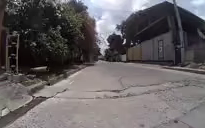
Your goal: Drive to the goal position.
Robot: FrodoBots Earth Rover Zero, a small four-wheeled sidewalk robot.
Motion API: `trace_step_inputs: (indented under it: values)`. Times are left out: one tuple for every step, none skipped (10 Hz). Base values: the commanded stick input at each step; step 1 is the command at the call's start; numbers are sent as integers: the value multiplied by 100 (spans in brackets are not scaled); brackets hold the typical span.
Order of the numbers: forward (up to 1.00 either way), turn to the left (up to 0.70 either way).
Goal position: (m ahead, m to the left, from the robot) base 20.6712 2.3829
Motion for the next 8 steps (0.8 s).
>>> trace_step_inputs:
  values:
    - [68,0]
    - [68,0]
    - [68,0]
    - [69,0]
    - [69,7]
    - [69,33]
    - [69,34]
    - [69,34]
